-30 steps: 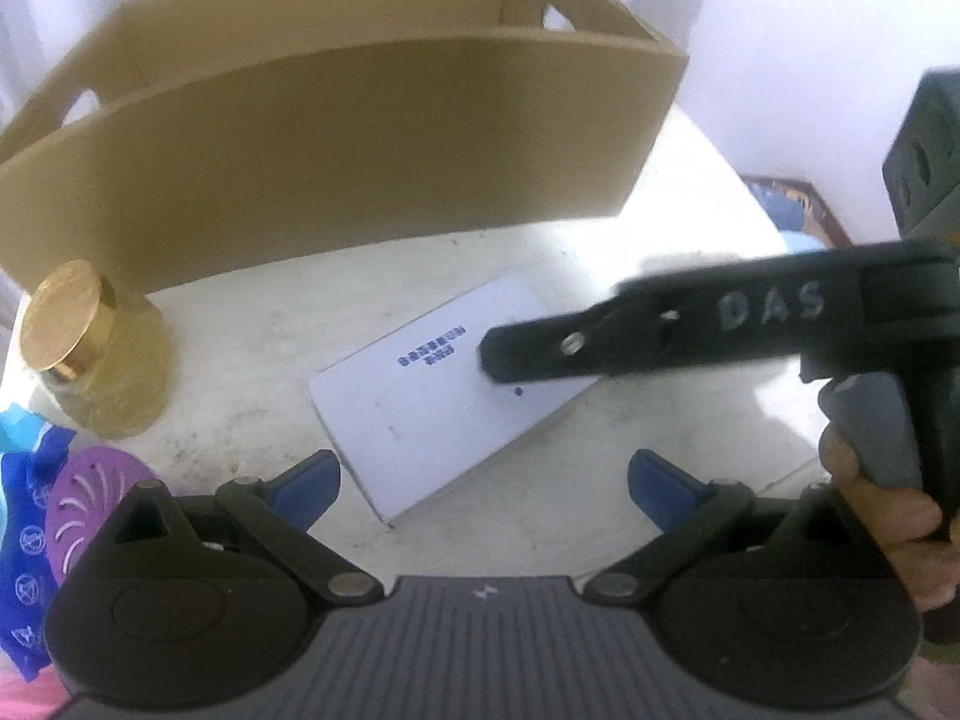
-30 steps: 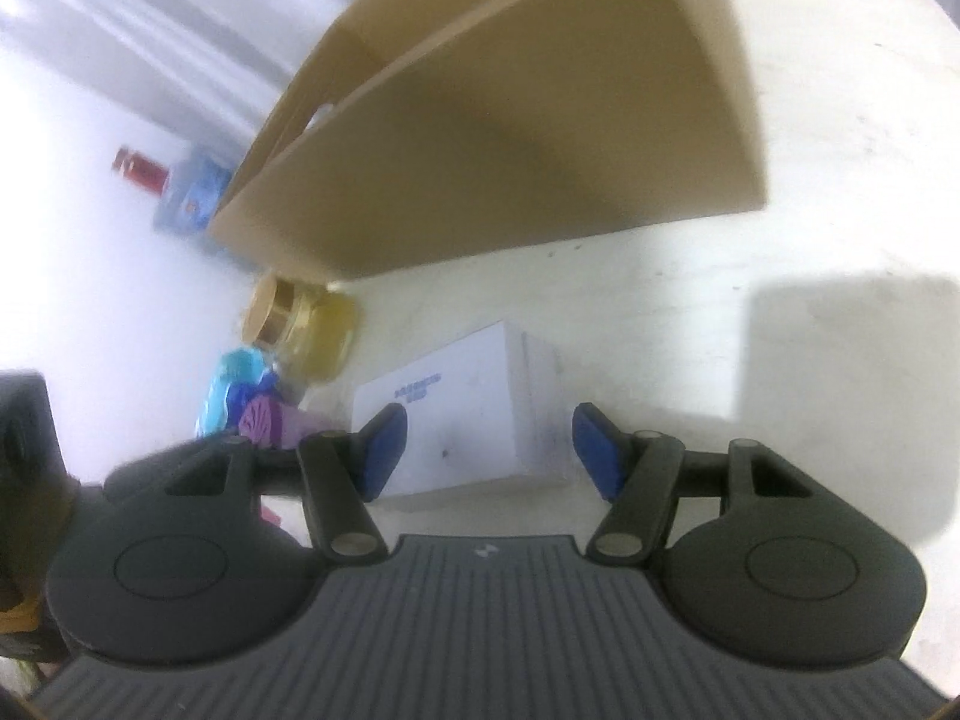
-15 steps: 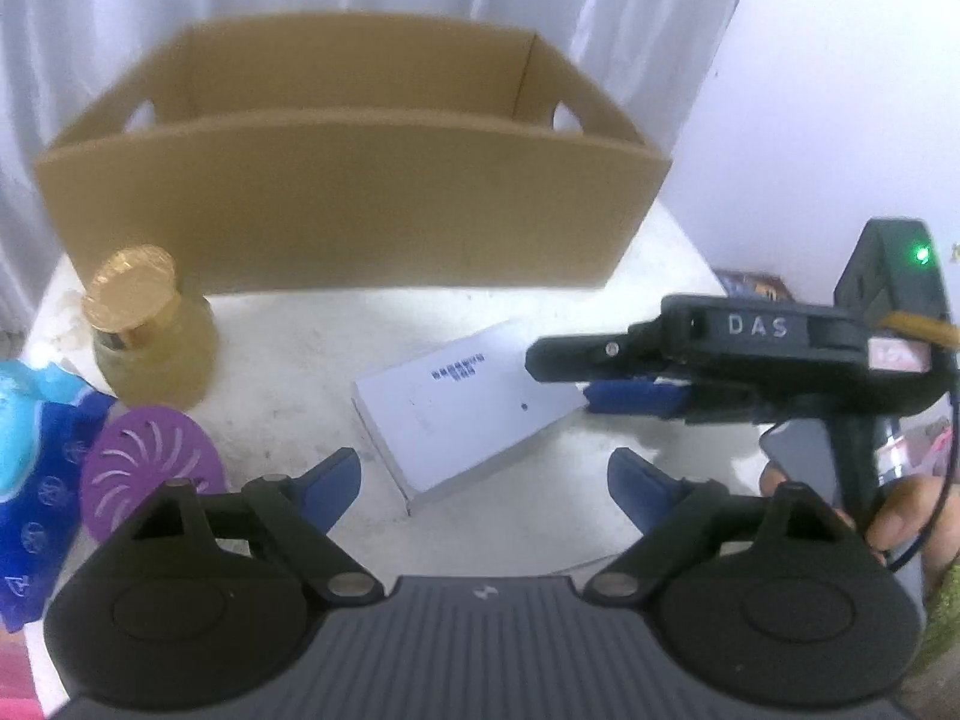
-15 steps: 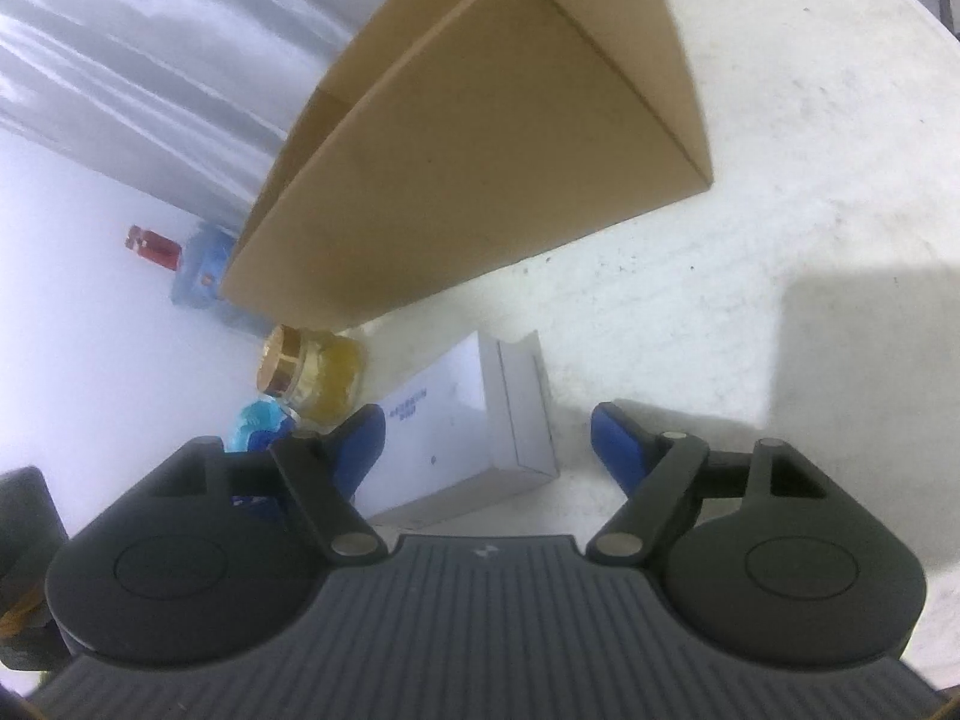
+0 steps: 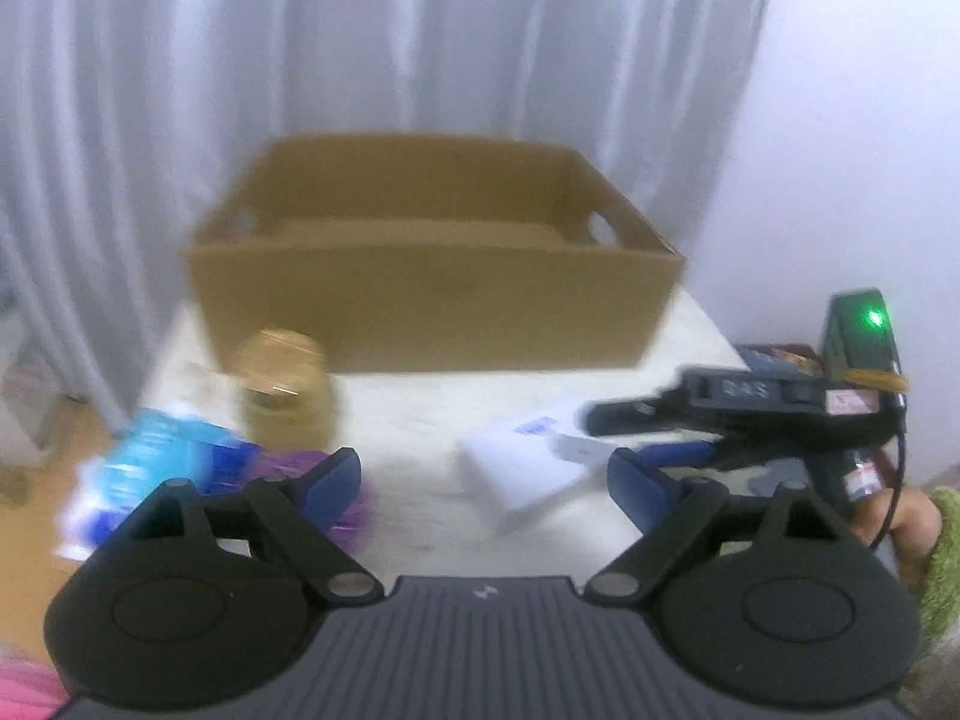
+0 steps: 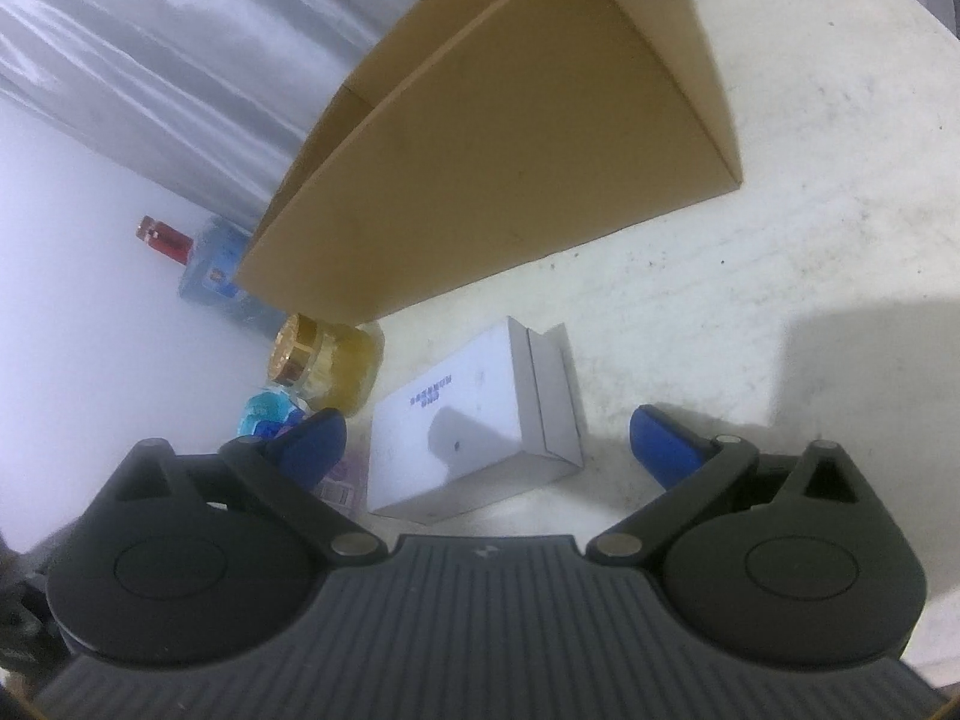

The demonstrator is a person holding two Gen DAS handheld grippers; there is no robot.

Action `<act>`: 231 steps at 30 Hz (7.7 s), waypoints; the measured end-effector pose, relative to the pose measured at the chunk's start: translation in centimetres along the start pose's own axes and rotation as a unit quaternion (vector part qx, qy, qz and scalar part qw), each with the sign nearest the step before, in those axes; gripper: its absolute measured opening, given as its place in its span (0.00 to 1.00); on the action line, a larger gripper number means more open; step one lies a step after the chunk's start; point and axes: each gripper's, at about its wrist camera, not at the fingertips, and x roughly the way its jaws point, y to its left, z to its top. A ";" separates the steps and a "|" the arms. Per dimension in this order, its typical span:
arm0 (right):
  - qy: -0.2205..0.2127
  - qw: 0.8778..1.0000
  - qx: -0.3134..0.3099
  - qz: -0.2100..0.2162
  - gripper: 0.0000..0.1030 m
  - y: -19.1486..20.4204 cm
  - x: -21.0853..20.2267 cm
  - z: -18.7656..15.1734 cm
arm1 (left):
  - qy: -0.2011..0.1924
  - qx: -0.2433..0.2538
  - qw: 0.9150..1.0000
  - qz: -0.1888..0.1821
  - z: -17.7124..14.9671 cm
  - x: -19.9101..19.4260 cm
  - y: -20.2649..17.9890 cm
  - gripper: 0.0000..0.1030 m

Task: Organize objects

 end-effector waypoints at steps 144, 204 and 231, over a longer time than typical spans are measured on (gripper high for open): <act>0.056 0.986 -0.107 -0.116 0.67 3.7 -0.1 -1.6 | 0.127 0.080 0.988 -0.034 -1.6 13.7 -6.9 0.64; 0.039 0.988 -0.104 -0.110 0.68 4.3 -1.1 -1.3 | 0.115 0.070 0.991 -0.011 -0.4 12.6 -8.4 0.68; -0.042 0.972 -0.214 -0.093 0.69 12.8 -4.9 13.2 | -0.015 0.007 1.000 -0.007 15.3 12.3 -8.5 0.68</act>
